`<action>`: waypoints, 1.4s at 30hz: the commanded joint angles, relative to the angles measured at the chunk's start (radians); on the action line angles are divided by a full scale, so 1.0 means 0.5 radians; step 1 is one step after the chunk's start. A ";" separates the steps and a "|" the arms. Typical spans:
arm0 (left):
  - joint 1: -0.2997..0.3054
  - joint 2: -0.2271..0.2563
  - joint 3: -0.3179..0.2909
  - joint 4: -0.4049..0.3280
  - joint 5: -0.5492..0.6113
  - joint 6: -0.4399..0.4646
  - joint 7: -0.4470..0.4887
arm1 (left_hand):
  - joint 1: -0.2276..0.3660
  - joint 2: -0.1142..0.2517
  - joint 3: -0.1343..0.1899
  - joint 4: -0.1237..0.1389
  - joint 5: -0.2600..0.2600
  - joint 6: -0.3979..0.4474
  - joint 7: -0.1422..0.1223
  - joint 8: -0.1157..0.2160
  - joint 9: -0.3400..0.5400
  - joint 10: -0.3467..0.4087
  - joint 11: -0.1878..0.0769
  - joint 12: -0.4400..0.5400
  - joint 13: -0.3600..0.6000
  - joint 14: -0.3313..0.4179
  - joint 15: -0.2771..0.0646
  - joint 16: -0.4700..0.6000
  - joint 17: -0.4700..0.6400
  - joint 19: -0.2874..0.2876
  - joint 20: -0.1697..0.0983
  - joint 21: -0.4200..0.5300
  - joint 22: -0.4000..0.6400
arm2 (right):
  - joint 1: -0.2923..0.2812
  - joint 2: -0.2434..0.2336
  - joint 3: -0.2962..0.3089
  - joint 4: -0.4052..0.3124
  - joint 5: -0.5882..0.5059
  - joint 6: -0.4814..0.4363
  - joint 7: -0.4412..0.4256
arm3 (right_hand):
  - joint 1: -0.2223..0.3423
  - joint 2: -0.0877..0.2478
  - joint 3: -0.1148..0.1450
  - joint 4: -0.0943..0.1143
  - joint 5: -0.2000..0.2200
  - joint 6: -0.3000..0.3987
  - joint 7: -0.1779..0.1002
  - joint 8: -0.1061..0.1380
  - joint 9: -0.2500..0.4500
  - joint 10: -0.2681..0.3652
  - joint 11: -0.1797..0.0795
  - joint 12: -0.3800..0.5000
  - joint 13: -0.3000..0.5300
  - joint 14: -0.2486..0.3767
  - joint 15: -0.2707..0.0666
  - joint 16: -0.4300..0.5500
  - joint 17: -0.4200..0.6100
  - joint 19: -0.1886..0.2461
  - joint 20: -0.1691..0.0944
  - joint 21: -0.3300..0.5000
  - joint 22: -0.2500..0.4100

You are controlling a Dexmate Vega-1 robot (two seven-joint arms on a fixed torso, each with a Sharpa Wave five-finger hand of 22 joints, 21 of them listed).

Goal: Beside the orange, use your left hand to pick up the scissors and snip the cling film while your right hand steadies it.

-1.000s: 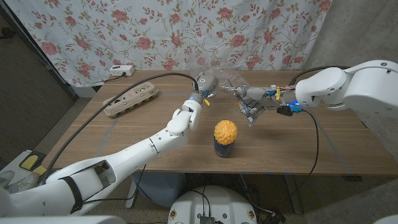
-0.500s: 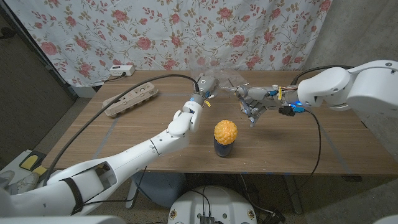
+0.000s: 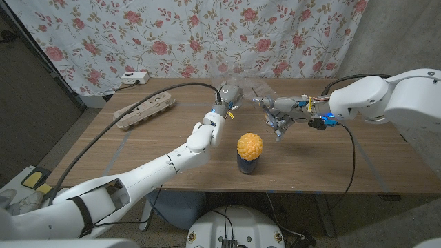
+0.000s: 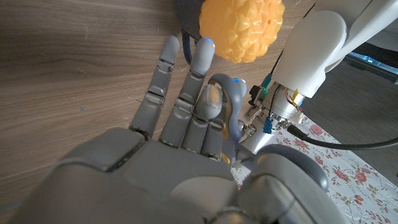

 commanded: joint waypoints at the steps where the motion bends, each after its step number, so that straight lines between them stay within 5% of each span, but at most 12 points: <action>1: -0.013 -0.007 0.006 0.026 0.000 -0.024 0.005 | -0.018 -0.003 0.014 -0.003 0.009 0.011 -0.007 -0.001 0.003 0.015 0.007 0.007 0.009 -0.018 -0.003 0.012 0.002 -0.019 0.001 0.019 0.007 | -0.036 -0.004 0.021 0.021 0.007 0.034 -0.025 | 0.036 0.023 -0.253 0.254 -0.007 0.101 0.085 0.278 0.008 0.025 0.003 0.001 -0.002 0.006 -0.012 -0.001 0.002 0.023 -0.004 -0.004 0.007; 6: -0.023 -0.019 0.006 0.049 -0.014 -0.041 0.017 | -0.021 -0.003 0.016 -0.005 0.008 0.007 -0.005 -0.004 0.003 0.016 0.007 0.001 -0.001 -0.023 -0.005 0.024 0.009 -0.021 0.000 0.025 0.007 | -0.053 -0.007 0.026 0.034 0.000 0.059 -0.034 | 0.109 0.137 -0.192 0.244 -0.012 0.117 0.086 0.283 0.006 0.035 -0.004 0.006 0.002 0.007 -0.012 0.001 0.002 0.022 -0.006 -0.002 0.008; 7: -0.026 -0.021 0.008 0.054 -0.015 -0.043 0.016 | -0.022 -0.004 0.017 -0.005 0.008 0.009 -0.007 -0.005 0.000 0.012 0.001 0.007 0.012 -0.021 -0.004 0.018 -0.005 -0.020 0.002 0.026 0.006 | -0.052 -0.006 0.025 0.036 -0.001 0.058 -0.034 | 0.210 0.219 -0.127 0.210 -0.023 0.134 0.086 0.281 -0.011 0.046 -0.007 -0.006 -0.021 0.006 -0.014 0.000 -0.005 0.020 -0.013 -0.001 0.007; 10: -0.035 -0.030 0.014 0.070 -0.020 -0.048 0.012 | -0.023 -0.004 0.018 -0.006 0.008 0.005 -0.007 -0.007 0.000 0.015 0.004 0.005 0.007 -0.020 -0.004 0.024 -0.002 -0.020 0.001 0.027 0.005 | -0.058 -0.011 0.030 0.043 -0.003 0.069 -0.033 | 0.289 0.268 -0.076 0.188 -0.043 0.126 0.071 0.298 0.017 0.053 -0.008 0.006 -0.004 0.016 -0.017 0.001 -0.010 0.019 -0.018 0.000 0.005; 11: -0.038 -0.033 0.017 0.076 -0.019 -0.050 0.014 | -0.023 -0.004 0.019 -0.006 0.008 0.005 -0.007 -0.007 0.001 0.013 0.006 0.005 0.007 -0.024 -0.004 0.023 -0.002 -0.021 0.002 0.027 0.005 | -0.057 -0.014 0.030 0.042 -0.008 0.070 -0.033 | 0.419 0.304 0.008 0.138 -0.065 0.136 0.072 0.296 0.004 0.051 -0.010 0.010 0.005 0.013 -0.021 0.002 -0.010 0.013 -0.023 0.005 0.010; 14: -0.049 -0.044 0.024 0.094 -0.023 -0.053 0.012 | -0.024 -0.004 0.020 -0.007 0.008 0.008 -0.006 -0.005 0.004 0.014 0.006 0.004 0.006 -0.024 -0.005 0.029 0.002 -0.021 -0.001 0.028 0.004 | -0.053 -0.020 0.027 0.046 -0.017 0.073 -0.022 | 0.533 0.329 0.096 0.096 -0.092 0.128 0.064 0.311 0.030 0.048 -0.020 0.014 0.014 0.009 -0.027 0.006 -0.001 -0.001 -0.031 0.005 0.009; 23: -0.076 -0.065 0.043 0.128 -0.028 -0.059 0.019 | -0.030 -0.004 0.023 -0.007 0.007 0.009 -0.004 -0.008 0.003 0.012 0.004 0.003 0.006 -0.025 -0.004 0.032 -0.011 -0.026 0.001 0.030 0.003 | -0.052 -0.044 0.038 0.039 -0.049 0.081 -0.016 | 0.969 0.350 0.555 -0.065 -0.250 0.144 0.013 0.314 0.054 0.015 -0.066 0.045 0.065 -0.011 -0.084 -0.010 0.052 -0.083 -0.095 0.030 0.027; 27: -0.080 -0.066 0.042 0.127 -0.037 -0.060 0.025 | -0.031 -0.004 0.024 -0.008 0.007 0.009 -0.005 -0.010 0.002 0.012 0.008 0.002 0.005 -0.034 -0.004 0.039 -0.003 -0.025 0.001 0.032 0.003 | -0.063 -0.062 0.057 0.020 -0.051 0.074 -0.035 | 1.130 0.362 0.797 -0.116 -0.275 0.115 -0.023 0.326 0.110 -0.009 -0.113 0.064 0.084 -0.026 -0.122 -0.026 0.099 -0.138 -0.141 0.057 0.045; 28: -0.081 -0.066 0.042 0.128 -0.037 -0.062 0.031 | -0.032 -0.004 0.025 -0.008 0.007 0.011 -0.007 -0.009 0.002 0.012 0.008 0.001 0.003 -0.035 -0.005 0.039 -0.003 -0.027 -0.001 0.031 0.003 | -0.064 -0.068 0.061 0.015 -0.054 0.076 -0.035 | 1.180 0.348 0.917 -0.120 -0.287 0.117 -0.033 0.306 0.092 -0.009 -0.114 0.054 0.058 -0.021 -0.116 -0.048 0.108 -0.155 -0.152 0.077 0.046; 29: -0.082 -0.064 0.043 0.127 -0.035 -0.062 0.030 | -0.032 -0.004 0.025 -0.008 0.007 0.011 -0.009 -0.010 0.001 0.012 0.006 0.002 0.005 -0.036 -0.005 0.039 -0.003 -0.026 0.000 0.032 0.003 | -0.067 -0.073 0.065 0.010 -0.058 0.077 -0.039 | 1.198 0.348 0.967 -0.122 -0.292 0.113 -0.051 0.301 0.093 -0.018 -0.117 0.066 0.074 -0.025 -0.120 -0.054 0.124 -0.167 -0.164 0.086 0.048; 33: -0.083 -0.058 0.041 0.121 -0.037 -0.058 0.028 | -0.034 -0.004 0.027 -0.009 0.007 0.009 -0.007 -0.011 0.002 0.012 0.004 0.002 0.006 -0.033 -0.003 0.042 -0.010 -0.027 0.001 0.033 0.002 | -0.080 -0.078 0.086 0.001 -0.054 0.076 -0.064 | 1.246 0.342 1.085 -0.134 -0.302 0.103 -0.056 0.320 0.141 -0.025 -0.144 0.070 0.057 -0.028 -0.120 -0.065 0.161 -0.186 -0.189 0.112 0.051; 42: -0.063 -0.024 0.030 0.092 -0.040 -0.044 0.022 | -0.039 -0.004 0.032 -0.010 0.006 0.010 -0.007 -0.014 0.001 0.011 0.008 -0.001 0.002 -0.040 -0.005 0.053 -0.010 -0.029 0.001 0.036 0.002 | -0.045 -0.059 0.055 0.007 -0.088 0.054 -0.043 | 1.267 0.335 1.162 -0.139 -0.311 0.100 -0.064 0.336 0.172 -0.030 -0.154 0.109 0.099 -0.025 -0.122 -0.076 0.185 -0.198 -0.206 0.135 0.053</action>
